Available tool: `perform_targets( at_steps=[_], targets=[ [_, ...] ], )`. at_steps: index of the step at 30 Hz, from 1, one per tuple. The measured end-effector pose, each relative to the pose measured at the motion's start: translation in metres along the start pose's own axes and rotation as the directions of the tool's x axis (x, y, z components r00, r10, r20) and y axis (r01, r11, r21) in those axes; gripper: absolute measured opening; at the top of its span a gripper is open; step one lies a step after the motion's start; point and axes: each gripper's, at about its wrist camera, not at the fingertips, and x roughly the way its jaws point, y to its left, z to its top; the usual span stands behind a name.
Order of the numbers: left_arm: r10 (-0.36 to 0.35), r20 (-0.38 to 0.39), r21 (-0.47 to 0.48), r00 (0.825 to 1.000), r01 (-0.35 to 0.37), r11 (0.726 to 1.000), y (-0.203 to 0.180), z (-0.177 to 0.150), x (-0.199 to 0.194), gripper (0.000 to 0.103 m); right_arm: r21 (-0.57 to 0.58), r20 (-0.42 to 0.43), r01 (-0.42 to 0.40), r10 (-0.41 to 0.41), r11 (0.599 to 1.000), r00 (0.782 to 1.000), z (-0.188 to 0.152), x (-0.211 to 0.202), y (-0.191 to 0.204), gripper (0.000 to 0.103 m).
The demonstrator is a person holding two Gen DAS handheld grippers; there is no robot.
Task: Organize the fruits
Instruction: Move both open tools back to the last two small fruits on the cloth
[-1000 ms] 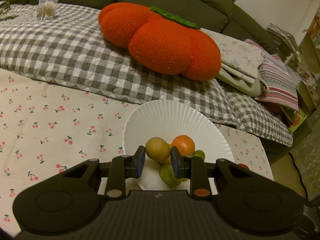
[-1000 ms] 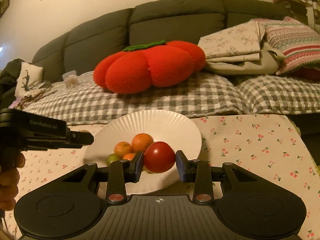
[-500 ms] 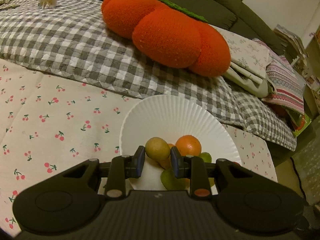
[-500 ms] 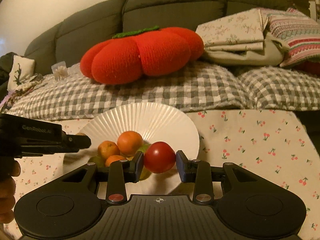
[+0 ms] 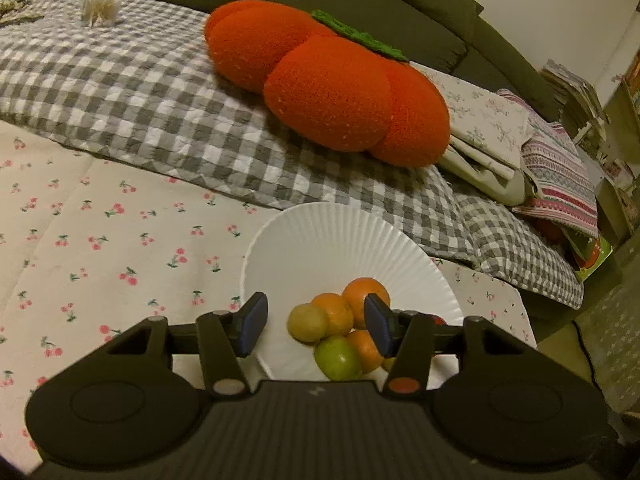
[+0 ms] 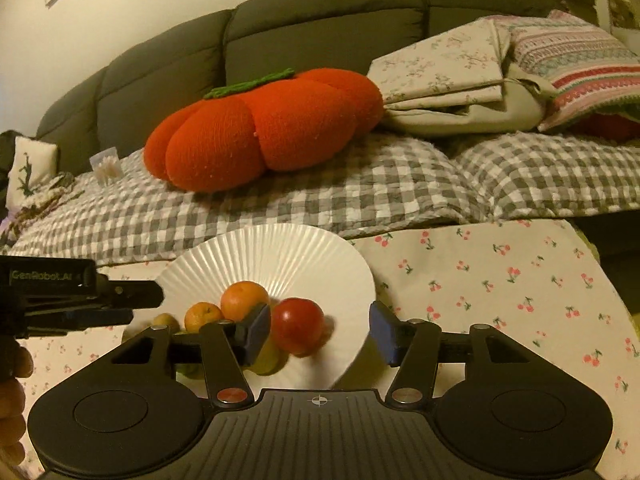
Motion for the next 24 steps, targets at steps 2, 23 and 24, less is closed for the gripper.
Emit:
perform_targets(
  at_steps=[2, 23, 24],
  targets=[
    [0.006, 0.006, 0.014, 1.0, -0.006, 1.0, 0.001, 0.0, -0.006, 0.053, 0.0, 0.004, 0.001, -0.001, 1.0, 1.0, -0.003, -0.006, 0.0, 0.055],
    [0.119, -0.017, 0.26, 0.993, -0.111, 0.959, -0.017, -0.048, -0.07, 0.063, -0.106, 0.001, -0.084, 0.085, 0.991, 0.996, -0.044, -0.076, 0.039, 0.062],
    [0.124, -0.018, 0.267, 0.992, -0.115, 0.957, -0.018, -0.051, -0.072, 0.063, -0.11, -0.004, -0.089, 0.09, 0.99, 0.996, -0.046, -0.078, 0.04, 0.062]
  ],
)
